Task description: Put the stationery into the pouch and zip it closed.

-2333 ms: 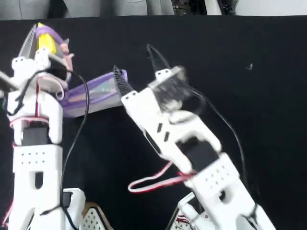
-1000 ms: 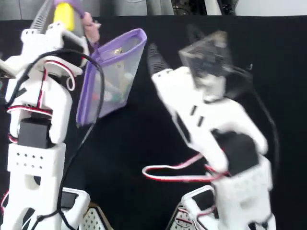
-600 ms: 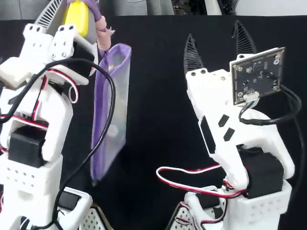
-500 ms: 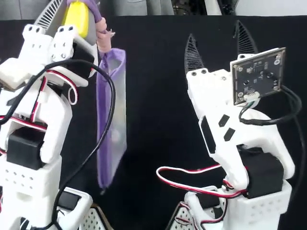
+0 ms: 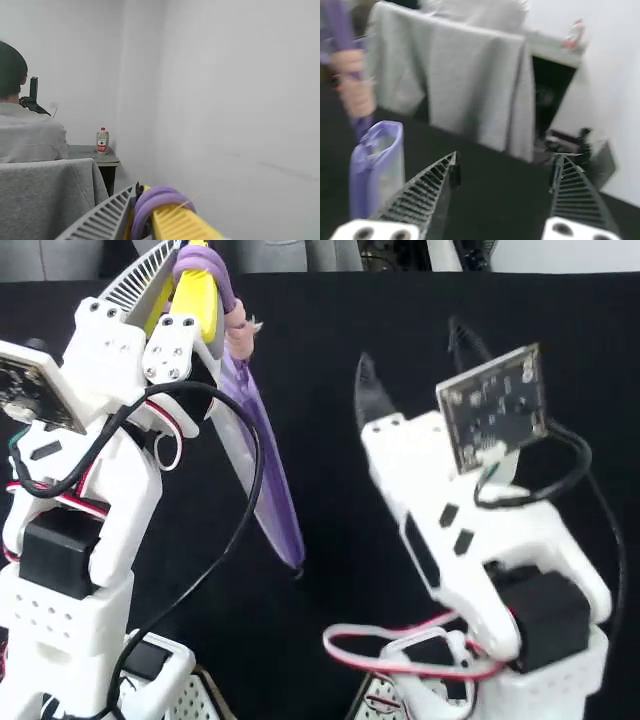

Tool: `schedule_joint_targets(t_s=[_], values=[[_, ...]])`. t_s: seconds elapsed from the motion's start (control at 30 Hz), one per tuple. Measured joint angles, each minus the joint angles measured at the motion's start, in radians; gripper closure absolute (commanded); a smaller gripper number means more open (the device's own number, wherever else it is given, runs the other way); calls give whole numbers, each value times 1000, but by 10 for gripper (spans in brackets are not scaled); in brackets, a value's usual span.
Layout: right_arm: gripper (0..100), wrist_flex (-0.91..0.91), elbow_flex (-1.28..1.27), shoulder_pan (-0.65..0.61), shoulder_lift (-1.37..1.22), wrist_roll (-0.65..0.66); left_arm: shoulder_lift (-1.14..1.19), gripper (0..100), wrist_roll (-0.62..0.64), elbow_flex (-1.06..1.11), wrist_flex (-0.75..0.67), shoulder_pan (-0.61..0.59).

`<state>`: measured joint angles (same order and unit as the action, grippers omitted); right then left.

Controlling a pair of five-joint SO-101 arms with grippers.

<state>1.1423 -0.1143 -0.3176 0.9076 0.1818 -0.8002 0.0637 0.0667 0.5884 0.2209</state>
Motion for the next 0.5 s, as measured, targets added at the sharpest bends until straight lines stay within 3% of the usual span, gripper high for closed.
schedule_joint_targets(t_s=[0.2, 0.5], values=[[713, 48, -115, -114, 121, -40, 0, 970, 0, 0, 0, 6], [710, -209, -612, -272, 365, -43, 0, 970, 0, 0, 0, 11]])
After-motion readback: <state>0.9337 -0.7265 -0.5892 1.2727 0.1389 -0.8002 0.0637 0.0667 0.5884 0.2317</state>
